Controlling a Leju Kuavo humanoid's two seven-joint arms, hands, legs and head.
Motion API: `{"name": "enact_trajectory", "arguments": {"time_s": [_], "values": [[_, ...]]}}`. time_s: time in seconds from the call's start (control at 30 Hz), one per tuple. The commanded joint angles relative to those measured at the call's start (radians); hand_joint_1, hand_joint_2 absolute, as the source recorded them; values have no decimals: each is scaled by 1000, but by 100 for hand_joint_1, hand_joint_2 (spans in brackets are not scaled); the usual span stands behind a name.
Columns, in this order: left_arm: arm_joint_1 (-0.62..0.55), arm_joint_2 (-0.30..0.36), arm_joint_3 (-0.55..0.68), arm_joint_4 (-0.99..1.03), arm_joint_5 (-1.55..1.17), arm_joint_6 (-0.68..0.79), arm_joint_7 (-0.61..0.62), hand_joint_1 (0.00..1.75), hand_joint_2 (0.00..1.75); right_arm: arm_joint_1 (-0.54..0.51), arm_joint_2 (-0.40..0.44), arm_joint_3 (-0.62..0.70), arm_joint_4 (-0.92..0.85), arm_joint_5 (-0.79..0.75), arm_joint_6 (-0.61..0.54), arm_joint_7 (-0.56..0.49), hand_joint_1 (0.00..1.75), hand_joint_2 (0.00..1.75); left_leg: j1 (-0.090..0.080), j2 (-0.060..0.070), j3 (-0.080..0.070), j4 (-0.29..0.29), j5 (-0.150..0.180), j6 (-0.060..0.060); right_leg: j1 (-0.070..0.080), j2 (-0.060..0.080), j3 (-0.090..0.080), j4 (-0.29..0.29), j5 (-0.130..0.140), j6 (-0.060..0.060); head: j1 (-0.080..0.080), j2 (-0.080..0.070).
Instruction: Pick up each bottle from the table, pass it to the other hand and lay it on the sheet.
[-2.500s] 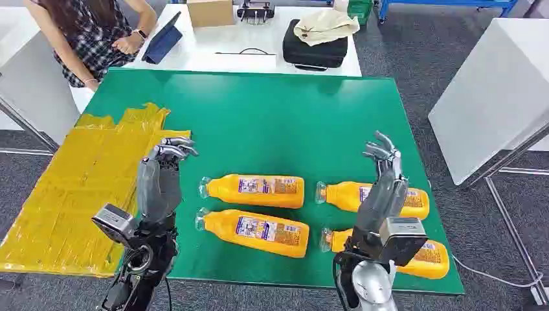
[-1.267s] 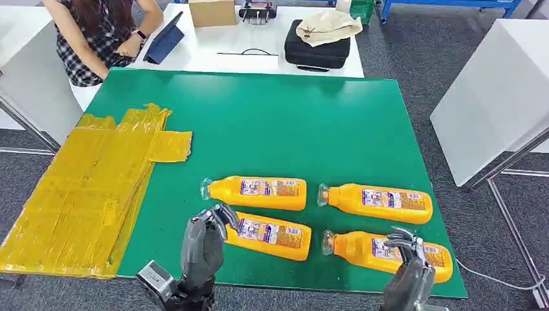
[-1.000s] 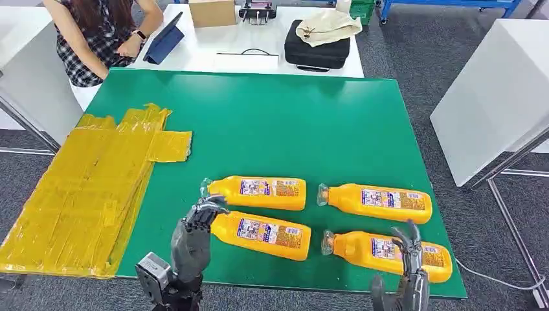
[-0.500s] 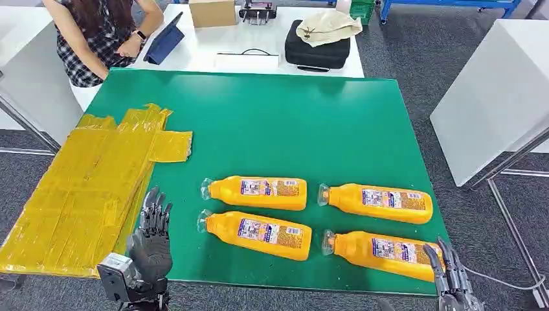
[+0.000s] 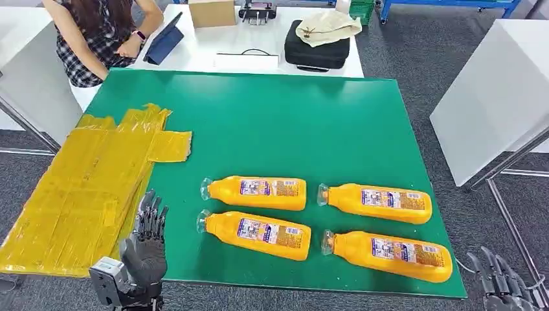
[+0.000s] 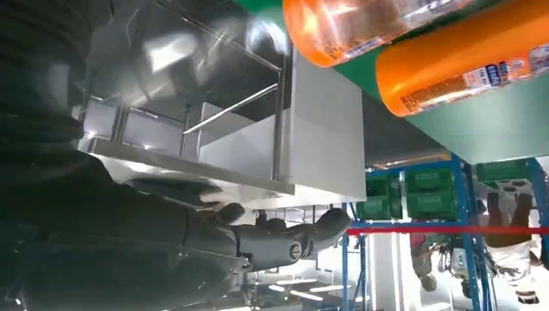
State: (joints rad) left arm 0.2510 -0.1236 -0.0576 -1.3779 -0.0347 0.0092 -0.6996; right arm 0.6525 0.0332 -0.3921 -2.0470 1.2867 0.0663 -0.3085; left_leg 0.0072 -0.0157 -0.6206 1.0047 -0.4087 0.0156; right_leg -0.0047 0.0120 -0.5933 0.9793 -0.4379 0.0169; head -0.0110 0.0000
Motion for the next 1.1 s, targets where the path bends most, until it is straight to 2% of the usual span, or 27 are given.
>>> {"name": "enact_trajectory", "arguments": {"time_s": [0.03, 0.07, 0.2, 0.27, 0.4, 0.53, 0.57, 0.67, 0.87, 1.1], "values": [[-7, 22, 11, 12, 1, 3, 1, 0, 0, -81, 6, -72, 108, -2, 28, -44, 0, 175, 0, 3, 9, -2, -4, -1, 1, 0, 10, -3, -2, 0, 0, 0], [-7, 22, 11, 12, 1, 3, 1, 0, 0, -81, 6, -72, 108, -2, 28, -44, 0, 175, 1, 1, 3, -1, -1, 0, 1, -1, 3, -2, -1, 0, 0, 0], [-7, 22, 11, 12, 1, 3, 1, 0, 0, -81, 6, -72, 108, -2, 28, -44, 0, 175, 1, 1, 5, -1, -2, -1, 1, -1, 6, -2, -1, 0, 1, 0], [-3, 20, 9, 9, 0, 5, 1, 0, 0, -123, 14, -49, 152, 4, 26, -58, 0, 175, 0, 2, 7, -1, -3, -1, 1, 0, 7, -2, -2, 0, 0, 0], [-2, 14, 3, 11, -6, 3, 1, 0, 0, -183, 45, 39, 235, 58, 4, -56, 0, 175, 1, 4, 5, -2, -1, -1, 2, 2, 5, -4, 1, 0, 0, 0], [-18, 19, -18, 40, -11, -5, 1, 0, 0, -197, 60, 158, 277, 111, -40, 14, 0, 175, 2, 5, 10, -3, -2, -2, 2, 2, 9, -4, 0, -1, 1, 0], [-26, 24, -24, 47, -4, -9, 1, 0, 0, -190, 52, 183, 275, 105, -34, 32, 0, 175, 2, 3, 6, -2, 0, -1, 2, 1, 6, -3, 0, -1, 0, 0], [-43, 29, -35, 64, 2, -6, 1, 0, 0, -166, 27, 226, 275, 103, -31, 68, 0, 175, 1, 2, 7, -2, -1, -1, 2, 0, 7, -2, -1, -1, 0, 0], [-33, 34, -33, 60, 9, -3, 1, 0, 0, -171, 3, 251, 308, 101, -29, 80, 0, 175, 1, 2, 6, -1, -1, 0, 1, 0, 6, -2, -1, 0, 0, 0], [-24, 45, -36, 58, 27, -8, 1, 0, 0, -179, -72, 298, 364, 94, -8, 162, 0, 175, 1, 2, 6, -2, -1, -1, 1, 0, 6, -2, -1, 0, 0, 0]]}}
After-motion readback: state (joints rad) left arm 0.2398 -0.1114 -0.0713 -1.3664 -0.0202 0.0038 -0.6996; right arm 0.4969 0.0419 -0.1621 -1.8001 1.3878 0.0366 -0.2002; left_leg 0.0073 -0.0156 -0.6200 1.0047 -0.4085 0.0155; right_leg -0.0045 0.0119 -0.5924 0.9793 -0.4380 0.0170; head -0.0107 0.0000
